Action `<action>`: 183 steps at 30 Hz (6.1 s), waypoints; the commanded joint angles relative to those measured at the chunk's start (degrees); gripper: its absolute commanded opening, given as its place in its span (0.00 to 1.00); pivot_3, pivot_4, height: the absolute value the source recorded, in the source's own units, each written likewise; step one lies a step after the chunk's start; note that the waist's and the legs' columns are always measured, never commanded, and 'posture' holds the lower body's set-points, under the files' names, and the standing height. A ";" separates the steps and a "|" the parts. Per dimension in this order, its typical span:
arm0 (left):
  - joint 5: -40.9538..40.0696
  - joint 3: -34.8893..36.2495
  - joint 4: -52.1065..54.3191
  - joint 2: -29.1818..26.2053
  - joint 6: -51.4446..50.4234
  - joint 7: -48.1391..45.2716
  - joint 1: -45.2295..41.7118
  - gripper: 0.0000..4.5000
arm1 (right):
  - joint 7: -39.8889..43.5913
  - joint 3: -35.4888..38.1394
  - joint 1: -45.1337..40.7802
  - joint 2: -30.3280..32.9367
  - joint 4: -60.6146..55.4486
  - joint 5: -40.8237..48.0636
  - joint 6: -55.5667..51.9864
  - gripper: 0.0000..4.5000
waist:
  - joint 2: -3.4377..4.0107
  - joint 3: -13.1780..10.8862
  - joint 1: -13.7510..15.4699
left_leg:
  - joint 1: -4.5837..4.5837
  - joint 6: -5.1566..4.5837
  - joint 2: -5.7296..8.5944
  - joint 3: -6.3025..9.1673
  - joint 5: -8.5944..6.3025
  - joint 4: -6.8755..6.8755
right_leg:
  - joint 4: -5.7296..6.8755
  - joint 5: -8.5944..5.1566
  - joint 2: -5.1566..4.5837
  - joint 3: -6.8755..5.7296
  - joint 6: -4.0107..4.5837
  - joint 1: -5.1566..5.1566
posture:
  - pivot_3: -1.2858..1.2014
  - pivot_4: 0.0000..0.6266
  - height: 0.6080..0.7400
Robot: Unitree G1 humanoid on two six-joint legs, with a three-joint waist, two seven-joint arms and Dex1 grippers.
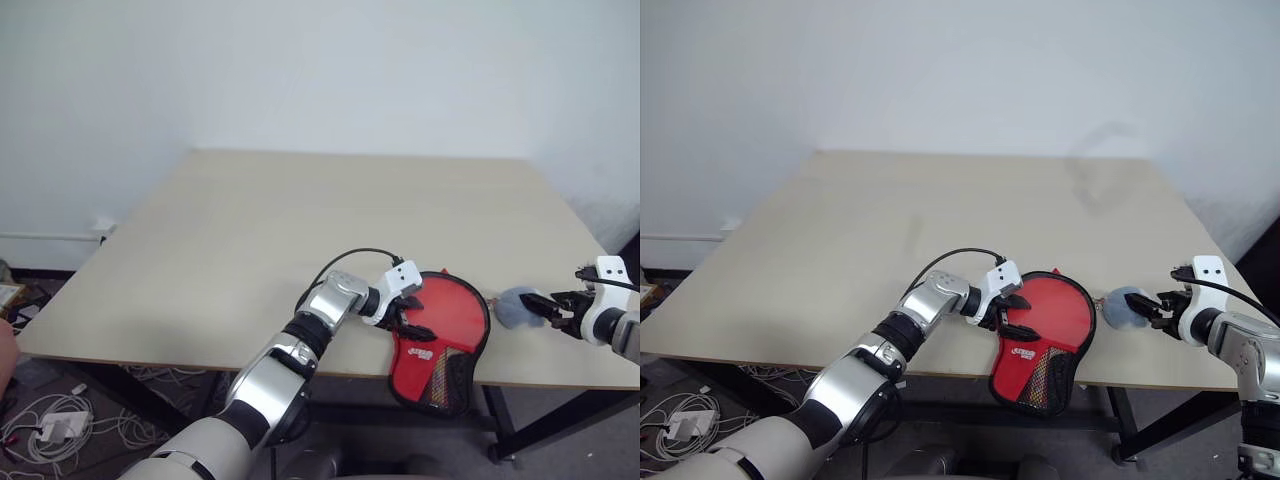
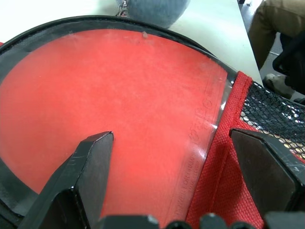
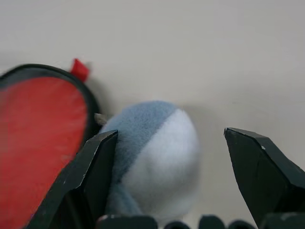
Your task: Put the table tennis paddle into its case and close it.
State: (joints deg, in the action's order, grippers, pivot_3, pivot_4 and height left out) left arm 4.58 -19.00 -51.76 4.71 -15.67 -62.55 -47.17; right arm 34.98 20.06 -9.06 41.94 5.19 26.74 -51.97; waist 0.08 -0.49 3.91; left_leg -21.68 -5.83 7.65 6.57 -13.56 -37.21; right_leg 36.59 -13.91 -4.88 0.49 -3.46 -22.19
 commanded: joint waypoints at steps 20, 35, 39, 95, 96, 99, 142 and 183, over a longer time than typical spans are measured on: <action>2.11 -2.92 -6.23 -1.80 -6.18 0.04 3.56 0.92 | 3.00 5.12 7.58 3.46 -11.94 5.51 -6.91 0.10 | 0.02 -0.01 0.02 | -0.08 0.00 0.00 0.00 -0.02 0.06 | -0.04 -0.08 -0.01 0.01 0.12 -0.08 | 0.52 0.00 1.00; 2.70 -3.87 -6.69 -1.49 -6.70 -1.62 3.43 0.92 | 8.93 -0.61 18.48 8.63 -27.63 7.21 -7.35 0.09 | 0.02 -0.02 0.03 | -0.15 -0.07 -0.01 0.00 -0.23 0.15 | -0.27 -0.22 -0.03 0.01 -0.02 -0.09 | 0.52 0.00 1.00; 2.76 -3.96 -6.11 -1.54 -7.04 -1.88 3.35 0.92 | 10.26 0.16 20.30 8.89 -31.55 9.10 -7.84 0.09 | 0.01 -0.02 0.03 | -0.12 -0.20 -0.01 0.01 -0.31 0.25 | -0.65 -0.12 -0.02 0.00 -0.20 0.01 | 0.52 0.00 1.00; 2.94 -3.56 -10.04 -0.46 -4.99 -1.48 2.47 0.92 | 21.20 4.42 57.20 10.82 -59.44 5.52 5.18 0.87 | -0.51 -0.04 0.44 | 0.09 -0.45 -0.02 0.01 -0.92 0.17 | -0.99 -0.56 -0.04 0.06 -0.54 0.77 | 0.52 0.00 1.00; 2.95 -3.59 -10.04 -0.41 -5.03 -1.51 2.50 0.92 | 21.29 5.59 56.75 10.35 -59.28 6.65 4.88 0.95 | -0.51 -0.04 0.45 | 0.09 -0.45 -0.02 0.01 -0.92 0.17 | -0.99 -0.56 -0.04 0.06 -0.54 0.77 | 0.52 0.00 1.00; 2.92 -3.65 -10.00 -0.35 -5.23 -1.68 2.58 0.92 | 20.73 10.44 52.89 8.47 -56.13 11.24 3.30 0.99 | -0.54 -0.04 0.44 | 0.09 -0.45 -0.02 0.01 -0.92 0.17 | -0.99 -0.56 -0.04 0.06 -0.54 0.78 | 0.52 0.00 1.00; -17.99 -0.40 33.06 -23.44 -29.52 -18.81 8.69 0.92 | -14.42 -4.02 -0.94 -12.46 -12.06 6.52 -4.63 0.37 | 0.71 -0.94 -0.94 | -0.87 0.18 0.26 -0.09 -0.35 0.14 | -0.46 0.22 0.28 0.46 0.50 -1.23 | 0.52 0.00 1.00; -20.36 -2.80 31.11 -22.03 -32.05 -14.91 10.80 0.92 | -37.18 0.30 -21.15 -30.73 2.42 -3.26 15.83 0.01 | 0.91 -1.04 -2.78 | -0.63 0.85 0.23 0.15 0.10 -0.17 | 0.54 0.61 1.03 1.31 1.09 -1.63 | 0.52 0.00 1.00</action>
State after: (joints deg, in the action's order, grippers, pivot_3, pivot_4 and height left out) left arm -14.64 -22.01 -22.10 -17.33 -47.72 -77.79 -36.45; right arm -2.96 21.77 -29.27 12.17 6.54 23.99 -37.26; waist 0.99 -1.53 1.13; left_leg -22.23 -4.97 7.88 6.72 -13.45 -37.33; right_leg 37.13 -13.30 -3.85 1.81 -2.37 -23.76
